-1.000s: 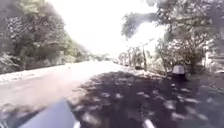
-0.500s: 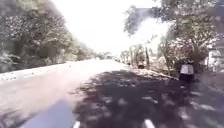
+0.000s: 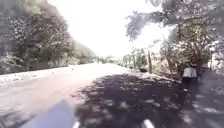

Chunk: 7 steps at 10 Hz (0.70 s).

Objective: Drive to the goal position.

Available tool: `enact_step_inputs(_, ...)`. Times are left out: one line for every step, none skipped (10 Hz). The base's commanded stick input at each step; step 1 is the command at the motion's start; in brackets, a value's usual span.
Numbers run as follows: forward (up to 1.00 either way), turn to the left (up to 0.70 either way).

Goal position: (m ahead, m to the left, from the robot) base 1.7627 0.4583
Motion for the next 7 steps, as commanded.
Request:
enact_step_inputs(0.5, 0.0)
enact_step_inputs(0.5, 0.0)
enact_step_inputs(0.5, 0.0)
enact_step_inputs(0.5, 0.0)
enact_step_inputs(0.5, 0.0)
enact_step_inputs(0.5, 0.0)
enact_step_inputs(0.5, 0.0)
